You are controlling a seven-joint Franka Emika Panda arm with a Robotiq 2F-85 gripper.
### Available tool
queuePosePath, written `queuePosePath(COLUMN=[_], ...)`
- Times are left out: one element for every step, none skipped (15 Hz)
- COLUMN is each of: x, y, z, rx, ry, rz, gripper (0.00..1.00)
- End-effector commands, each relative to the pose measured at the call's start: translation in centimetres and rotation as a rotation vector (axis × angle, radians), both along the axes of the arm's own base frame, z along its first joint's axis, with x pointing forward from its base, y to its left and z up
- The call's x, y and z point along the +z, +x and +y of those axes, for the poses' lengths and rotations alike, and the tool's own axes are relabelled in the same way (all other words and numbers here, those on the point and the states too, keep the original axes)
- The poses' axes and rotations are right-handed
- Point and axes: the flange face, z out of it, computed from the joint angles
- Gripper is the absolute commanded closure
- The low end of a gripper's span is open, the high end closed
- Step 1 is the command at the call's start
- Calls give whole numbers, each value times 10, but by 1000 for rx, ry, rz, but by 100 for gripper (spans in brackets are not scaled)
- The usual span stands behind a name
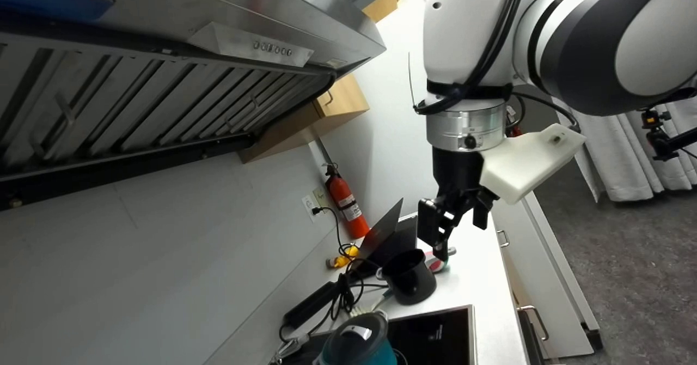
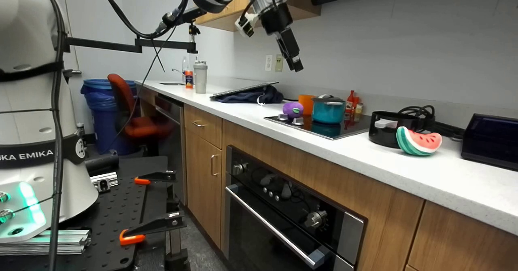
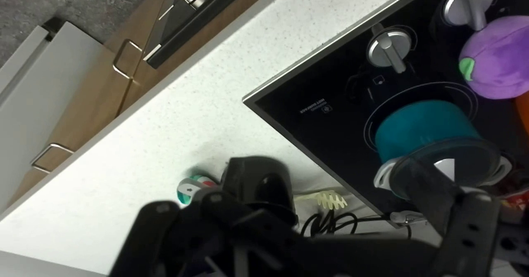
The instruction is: Transfer the lid from the black pot to the blue pot
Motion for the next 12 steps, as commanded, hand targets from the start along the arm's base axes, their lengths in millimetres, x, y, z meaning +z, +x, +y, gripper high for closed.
queuePosePath(x=[10, 3, 5, 5, 5, 5, 5, 5, 5, 5, 5, 5], y=[-23, -7, -10, -12, -13, -14, -14, -14, -14, -14, -14, -14], z=[-6, -4, -4, -5, -5, -5, -5, -5, -5, -5, -5, -5], rx=[-67, -24, -31, -35, -36, -36, -37, -37, -37, -37, -37, -37], ry=[28, 15, 21, 22, 22, 22, 22, 22, 22, 22, 22, 22], rz=[-12, -4, -6, -7, -7, -7, -7, -7, -7, -7, -7, -7], gripper=[0, 0, 0, 0, 0, 0, 0, 0, 0, 0, 0, 0])
